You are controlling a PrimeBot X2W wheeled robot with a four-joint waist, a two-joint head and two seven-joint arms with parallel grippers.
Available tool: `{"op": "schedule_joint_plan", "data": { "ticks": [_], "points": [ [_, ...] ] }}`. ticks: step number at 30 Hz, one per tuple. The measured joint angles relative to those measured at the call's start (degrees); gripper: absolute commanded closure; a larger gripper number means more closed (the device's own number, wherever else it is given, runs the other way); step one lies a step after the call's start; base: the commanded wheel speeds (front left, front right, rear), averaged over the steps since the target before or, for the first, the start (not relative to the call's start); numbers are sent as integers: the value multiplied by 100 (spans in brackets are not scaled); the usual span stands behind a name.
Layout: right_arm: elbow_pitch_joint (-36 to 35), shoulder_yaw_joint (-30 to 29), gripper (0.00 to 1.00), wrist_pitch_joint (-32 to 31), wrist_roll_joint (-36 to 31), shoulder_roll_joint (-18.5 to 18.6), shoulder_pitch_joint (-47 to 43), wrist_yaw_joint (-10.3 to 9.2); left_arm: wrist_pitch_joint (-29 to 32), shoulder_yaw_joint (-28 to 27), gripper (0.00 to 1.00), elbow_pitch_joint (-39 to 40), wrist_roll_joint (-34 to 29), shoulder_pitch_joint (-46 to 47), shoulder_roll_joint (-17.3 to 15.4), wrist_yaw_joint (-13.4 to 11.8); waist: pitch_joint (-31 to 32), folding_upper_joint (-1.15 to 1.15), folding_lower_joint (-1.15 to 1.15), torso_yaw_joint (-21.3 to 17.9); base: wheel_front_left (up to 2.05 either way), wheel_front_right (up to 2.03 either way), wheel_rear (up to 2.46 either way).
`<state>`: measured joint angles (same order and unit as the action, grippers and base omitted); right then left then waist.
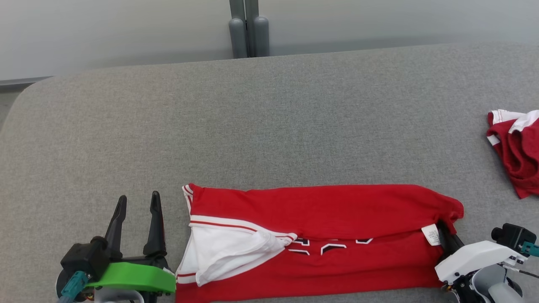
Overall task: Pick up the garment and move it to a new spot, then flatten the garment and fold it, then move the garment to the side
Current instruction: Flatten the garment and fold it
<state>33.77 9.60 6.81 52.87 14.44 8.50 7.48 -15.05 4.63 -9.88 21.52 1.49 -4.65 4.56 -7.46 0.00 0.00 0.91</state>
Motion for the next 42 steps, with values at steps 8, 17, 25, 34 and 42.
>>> {"op": "schedule_joint_plan", "data": {
  "ticks": [8, 17, 25, 34, 42],
  "points": [
    [-325, 188, 100, 1, 378, 363, 58, 0, 0, -13, 0, -45, -33, -3, 42, 41, 63, 0, 0, -8, 0, 0, 0],
    [-869, 347, 100, -1003, 903, 895, 113, 0, 0, -41, 0, -77, -56, -7, 76, 56, 112, 0, 0, 17, 0, 0, 0],
    [-1181, 58, 100, -1710, 1287, 1303, 16, 0, 0, -55, 0, -136, -56, -24, 109, 91, 177, 0, 0, 100, 0, 0, 0],
    [-1794, -454, 100, -2193, 1177, 1706, 193, 0, 0, -63, 0, -189, -58, -26, 134, 96, 213, 0, 0, 267, 0, 0, 0],
    [-2705, -660, 100, -2778, 604, 1557, 176, 0, 0, -37, 0, -281, -42, -70, 153, 93, 326, 0, 0, 544, 0, 0, 0]
  ]
}}
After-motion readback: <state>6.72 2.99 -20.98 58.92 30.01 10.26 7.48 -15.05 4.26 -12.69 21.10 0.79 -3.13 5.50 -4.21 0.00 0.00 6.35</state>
